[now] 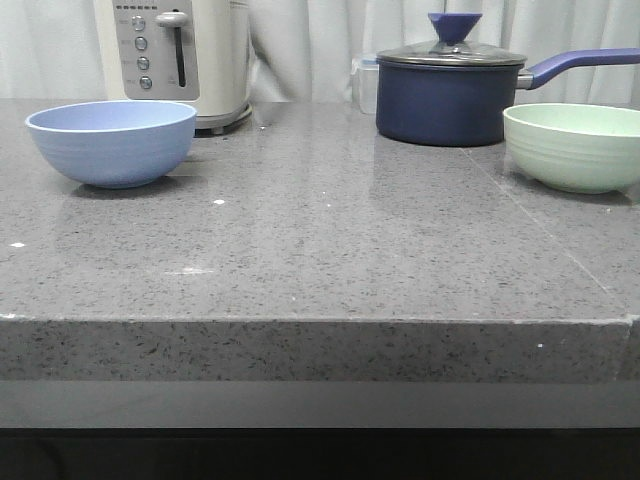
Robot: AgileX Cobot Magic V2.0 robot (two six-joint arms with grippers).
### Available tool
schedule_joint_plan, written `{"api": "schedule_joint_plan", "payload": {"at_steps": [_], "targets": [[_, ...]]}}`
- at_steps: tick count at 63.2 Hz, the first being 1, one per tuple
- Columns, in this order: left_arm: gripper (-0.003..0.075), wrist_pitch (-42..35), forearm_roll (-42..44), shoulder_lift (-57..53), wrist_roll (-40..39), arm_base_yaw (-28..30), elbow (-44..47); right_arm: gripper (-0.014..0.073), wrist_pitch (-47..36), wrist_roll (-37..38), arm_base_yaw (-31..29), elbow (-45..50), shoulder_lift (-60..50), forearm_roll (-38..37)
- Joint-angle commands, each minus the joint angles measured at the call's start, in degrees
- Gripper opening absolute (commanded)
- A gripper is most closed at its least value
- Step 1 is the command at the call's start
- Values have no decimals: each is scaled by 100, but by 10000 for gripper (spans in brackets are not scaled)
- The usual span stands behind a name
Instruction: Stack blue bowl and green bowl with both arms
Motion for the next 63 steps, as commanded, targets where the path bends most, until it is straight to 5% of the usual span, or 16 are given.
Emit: {"api": "schedule_joint_plan", "payload": {"at_steps": [1,22,33,39,63], "targets": [[-20,-364,-11,264,-27,5,-181,-55,-369,-42,-27,-205,334,-79],[-4,-444,64,808,-27,5,-181,-5,-305,-42,-27,-205,1153,-19],[299,-692,85,829,-27,5,-181,369,-282,-42,-27,-205,1209,37],[420,-732,85,829,-27,5,-181,488,-267,-42,-27,-205,1209,37],[442,-798,-176,829,248,-52,-181,489,139,-42,-27,-627,1701,228]]}}
